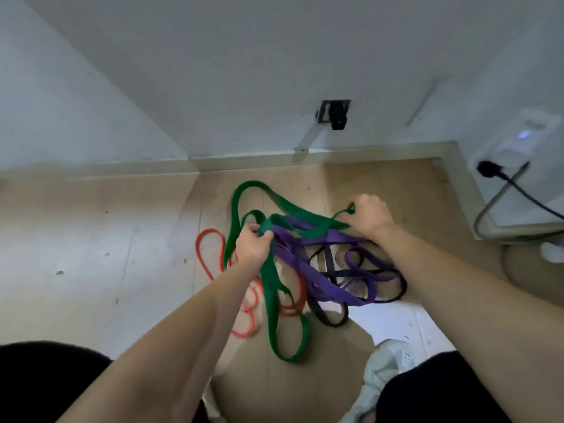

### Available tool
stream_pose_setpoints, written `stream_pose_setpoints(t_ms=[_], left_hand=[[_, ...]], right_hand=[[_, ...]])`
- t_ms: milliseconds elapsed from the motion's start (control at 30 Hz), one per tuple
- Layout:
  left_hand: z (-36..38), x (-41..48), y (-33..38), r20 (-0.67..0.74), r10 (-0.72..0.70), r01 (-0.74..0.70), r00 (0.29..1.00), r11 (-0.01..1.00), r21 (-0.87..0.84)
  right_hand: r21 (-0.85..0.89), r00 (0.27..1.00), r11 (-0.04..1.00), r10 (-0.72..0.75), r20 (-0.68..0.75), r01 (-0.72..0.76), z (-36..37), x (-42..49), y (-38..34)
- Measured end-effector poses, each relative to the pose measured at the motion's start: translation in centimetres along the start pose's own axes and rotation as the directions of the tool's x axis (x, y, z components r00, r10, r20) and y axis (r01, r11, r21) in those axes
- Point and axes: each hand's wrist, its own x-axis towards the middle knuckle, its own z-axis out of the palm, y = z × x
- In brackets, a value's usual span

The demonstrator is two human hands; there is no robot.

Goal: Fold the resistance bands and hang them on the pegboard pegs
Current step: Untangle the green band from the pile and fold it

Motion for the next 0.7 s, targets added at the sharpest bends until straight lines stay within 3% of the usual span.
stream_pose_setpoints(t_ms=[133,200,333,467,600,700], left_hand=[[-5.1,-1.3,5.7,0.033,0.1,-0.09,0.994,0.97,-0.227],[-7.9,-3.3,8.8,0.022,0.187,-0.176,0.982,0.953,-0.249],[-13.1,-6.4,14.1,-0.045,0.359,-0.362,0.932,0.919,-0.158],[-17.1,-8.0,17.8,-0.06,0.443,-0.445,0.894,0.895,-0.012],[-19.3,-9.9,18.7,0.126,0.487,-0.501,0.864,0.806,0.316],[-19.3,-12.1,18.8,0.245,0.539,-0.592,0.806,0.739,0.321]], right_hand=[[0.174,0.984,0.983,-0.034,-0.173,0.064,-8.0,-2.5,-2.0],[0.23,0.973,0.965,-0.071,-0.222,0.123,-11.8,-4.6,-3.3],[0.336,0.943,0.915,-0.115,-0.311,0.222,-18.6,-9.2,-5.7],[0.573,0.937,0.763,-0.118,-0.33,0.298,-23.1,-12.3,-7.0],[0.684,0.923,0.622,-0.207,-0.326,0.381,-25.8,-14.7,-8.3],[0.673,0.9,0.599,-0.332,-0.283,0.433,-26.7,-15.9,-9.1]])
